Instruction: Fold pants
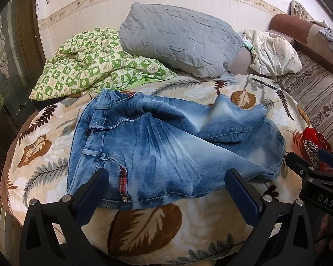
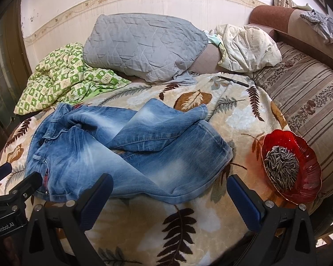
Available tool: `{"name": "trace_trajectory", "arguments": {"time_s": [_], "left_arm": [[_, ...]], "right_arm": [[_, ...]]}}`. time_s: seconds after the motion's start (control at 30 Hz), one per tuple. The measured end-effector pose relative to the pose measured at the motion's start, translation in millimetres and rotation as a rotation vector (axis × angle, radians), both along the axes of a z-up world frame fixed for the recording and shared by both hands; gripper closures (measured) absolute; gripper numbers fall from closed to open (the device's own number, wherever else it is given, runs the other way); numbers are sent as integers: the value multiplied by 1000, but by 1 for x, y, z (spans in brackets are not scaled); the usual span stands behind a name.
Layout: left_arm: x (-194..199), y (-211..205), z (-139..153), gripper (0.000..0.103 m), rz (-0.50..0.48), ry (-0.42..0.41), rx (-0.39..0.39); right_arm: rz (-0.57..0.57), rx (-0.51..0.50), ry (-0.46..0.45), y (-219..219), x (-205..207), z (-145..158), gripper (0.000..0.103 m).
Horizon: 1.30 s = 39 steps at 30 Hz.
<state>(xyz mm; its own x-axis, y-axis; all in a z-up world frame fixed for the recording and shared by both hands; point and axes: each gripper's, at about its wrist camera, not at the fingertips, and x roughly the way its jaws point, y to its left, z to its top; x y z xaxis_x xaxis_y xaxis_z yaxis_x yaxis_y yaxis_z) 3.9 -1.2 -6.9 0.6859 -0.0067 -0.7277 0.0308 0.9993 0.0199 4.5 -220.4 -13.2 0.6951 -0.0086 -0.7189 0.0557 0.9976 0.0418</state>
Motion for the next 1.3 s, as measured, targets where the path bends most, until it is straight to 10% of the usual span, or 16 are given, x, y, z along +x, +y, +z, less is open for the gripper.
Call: {"name": "trace_trajectory", "arguments": {"time_s": [1.3], "left_arm": [[-2, -3, -1, 0, -5, 10, 12]], "right_arm": [[-4, 0, 13, -4, 2, -3, 0]]}}
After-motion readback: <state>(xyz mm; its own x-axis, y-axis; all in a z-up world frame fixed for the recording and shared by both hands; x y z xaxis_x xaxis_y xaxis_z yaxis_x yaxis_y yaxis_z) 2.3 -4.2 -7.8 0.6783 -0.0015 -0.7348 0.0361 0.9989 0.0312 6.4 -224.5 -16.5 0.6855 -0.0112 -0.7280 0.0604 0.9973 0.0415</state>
